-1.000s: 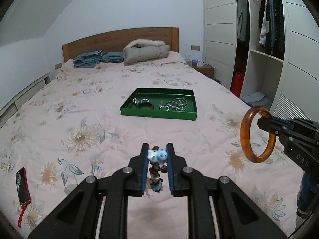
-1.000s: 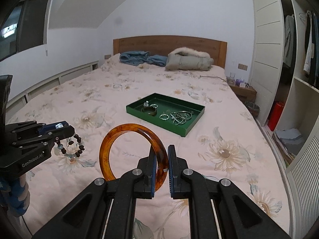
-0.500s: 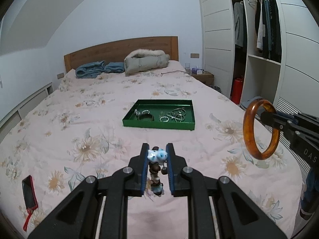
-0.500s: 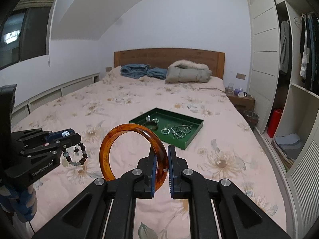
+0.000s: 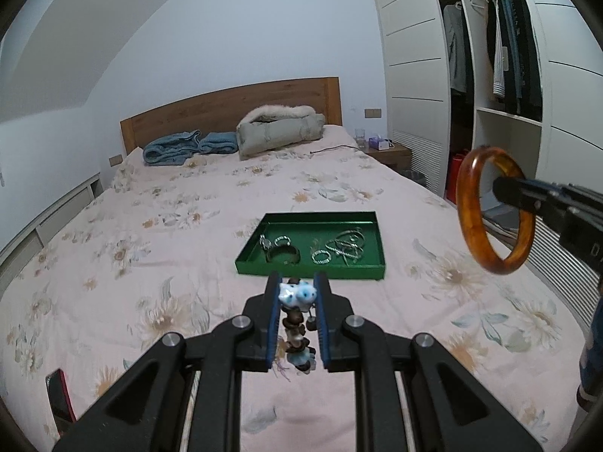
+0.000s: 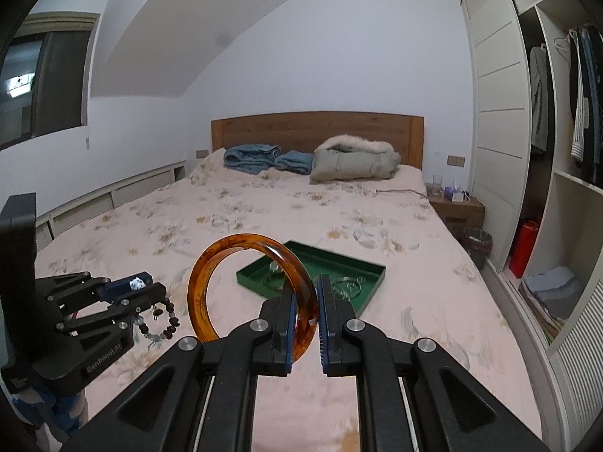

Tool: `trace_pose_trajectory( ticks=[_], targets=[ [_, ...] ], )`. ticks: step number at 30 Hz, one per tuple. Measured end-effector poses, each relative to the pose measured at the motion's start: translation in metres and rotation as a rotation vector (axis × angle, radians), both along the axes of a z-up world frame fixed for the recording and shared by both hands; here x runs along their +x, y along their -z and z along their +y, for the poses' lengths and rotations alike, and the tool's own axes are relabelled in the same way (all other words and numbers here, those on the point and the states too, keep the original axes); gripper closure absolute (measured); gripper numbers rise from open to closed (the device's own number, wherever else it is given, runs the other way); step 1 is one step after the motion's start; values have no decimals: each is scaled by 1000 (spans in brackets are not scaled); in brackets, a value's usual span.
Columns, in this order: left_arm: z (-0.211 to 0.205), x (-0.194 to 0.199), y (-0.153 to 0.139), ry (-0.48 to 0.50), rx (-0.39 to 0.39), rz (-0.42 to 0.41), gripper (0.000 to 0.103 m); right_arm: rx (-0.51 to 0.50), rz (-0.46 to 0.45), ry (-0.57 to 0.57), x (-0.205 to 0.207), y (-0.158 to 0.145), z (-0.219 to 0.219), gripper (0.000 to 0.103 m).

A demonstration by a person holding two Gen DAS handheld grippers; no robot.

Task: Organize jewelry
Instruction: 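Carry the beaded bracelet and amber bangle into the green tray and release both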

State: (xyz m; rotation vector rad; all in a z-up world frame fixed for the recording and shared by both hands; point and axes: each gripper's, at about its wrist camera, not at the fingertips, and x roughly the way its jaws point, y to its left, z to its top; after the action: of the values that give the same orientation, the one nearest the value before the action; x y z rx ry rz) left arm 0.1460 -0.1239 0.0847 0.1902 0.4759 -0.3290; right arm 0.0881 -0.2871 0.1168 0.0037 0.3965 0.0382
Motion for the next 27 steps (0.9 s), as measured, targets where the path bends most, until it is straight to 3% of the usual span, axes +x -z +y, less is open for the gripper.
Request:
trace_pose_trajectory(
  ticks=[7, 13, 16, 21, 27],
  targets=[
    [-10, 80, -21, -36, 16, -34, 88, 27, -14, 26, 70, -15, -18, 93],
    [-20, 166, -52, -76, 22, -32, 88, 38, -10, 64, 145, -34, -36, 93],
    [-27, 206, -54, -98, 16, -7, 88, 45, -6, 91, 180, -34, -44, 93],
    [-45, 260, -25, -111, 19, 49, 88, 59, 25, 116, 232, -7, -53, 93],
    [-69, 311, 42, -107, 46, 125, 88, 49, 98, 119, 285, 53, -55, 93]
  ],
)
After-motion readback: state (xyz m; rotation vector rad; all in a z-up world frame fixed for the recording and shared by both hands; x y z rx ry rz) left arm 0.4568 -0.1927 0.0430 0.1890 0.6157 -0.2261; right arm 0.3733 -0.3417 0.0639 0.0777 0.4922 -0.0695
